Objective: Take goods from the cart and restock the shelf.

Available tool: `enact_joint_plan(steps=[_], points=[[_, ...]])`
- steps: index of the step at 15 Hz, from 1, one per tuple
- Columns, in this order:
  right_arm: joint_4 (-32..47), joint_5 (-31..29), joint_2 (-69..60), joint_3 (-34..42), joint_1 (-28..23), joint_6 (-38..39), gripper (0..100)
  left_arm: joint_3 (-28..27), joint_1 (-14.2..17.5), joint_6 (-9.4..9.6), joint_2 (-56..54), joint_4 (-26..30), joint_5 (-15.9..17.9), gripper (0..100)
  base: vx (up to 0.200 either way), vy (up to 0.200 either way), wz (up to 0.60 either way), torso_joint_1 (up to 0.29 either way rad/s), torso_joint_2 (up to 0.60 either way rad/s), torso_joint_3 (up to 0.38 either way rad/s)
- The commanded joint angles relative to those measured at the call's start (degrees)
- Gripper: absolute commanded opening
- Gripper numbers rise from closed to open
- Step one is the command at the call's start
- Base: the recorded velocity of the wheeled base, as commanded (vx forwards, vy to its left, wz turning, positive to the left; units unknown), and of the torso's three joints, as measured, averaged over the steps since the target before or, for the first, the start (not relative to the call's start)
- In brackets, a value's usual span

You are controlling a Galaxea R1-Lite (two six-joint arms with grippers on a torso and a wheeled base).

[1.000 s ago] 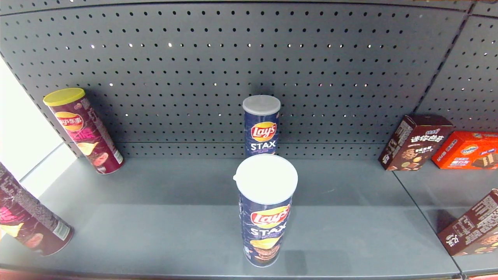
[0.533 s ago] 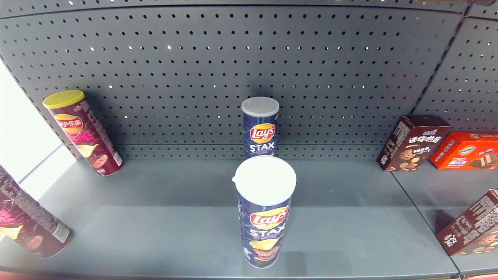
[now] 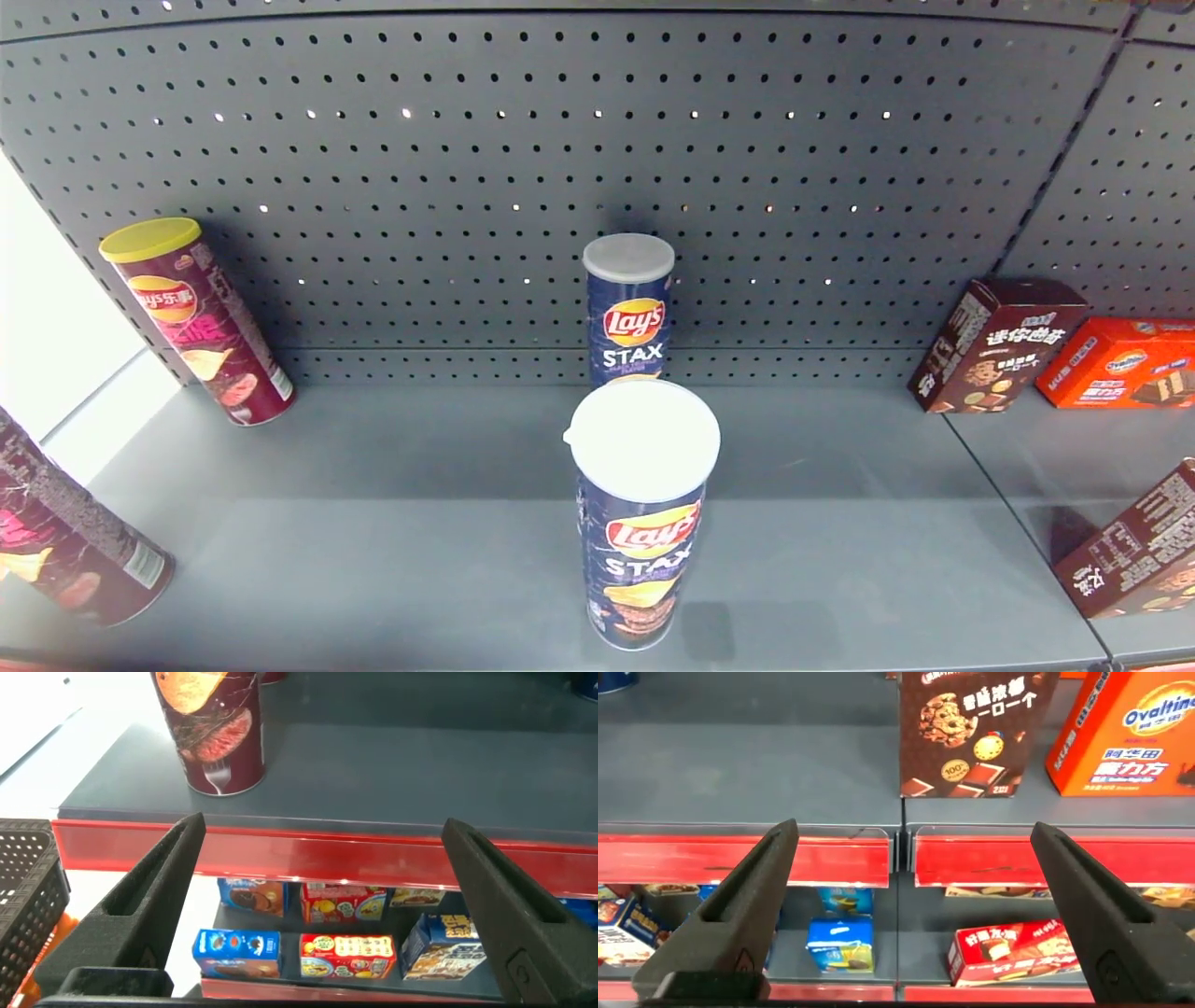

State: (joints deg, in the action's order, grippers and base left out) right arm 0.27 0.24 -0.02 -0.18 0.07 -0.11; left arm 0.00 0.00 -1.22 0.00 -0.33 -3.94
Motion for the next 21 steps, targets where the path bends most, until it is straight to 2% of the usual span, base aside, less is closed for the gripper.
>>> enact_joint_plan(steps=[1,21], points=[[0.0,0.02,0.02,0.01,0.01,0.02,100,0.0,0.0,-0.01,0.0,-0.02,-0.02,100,0.0,0.0,0.0,0.0,0.0,0.0],[0.0,0.02,0.02,0.01,0.01,0.2,100,0.0,0.18,-0.01,0.0,0.07,-0.02,100,0.0,0.0,0.0,0.0,0.0,0.0]])
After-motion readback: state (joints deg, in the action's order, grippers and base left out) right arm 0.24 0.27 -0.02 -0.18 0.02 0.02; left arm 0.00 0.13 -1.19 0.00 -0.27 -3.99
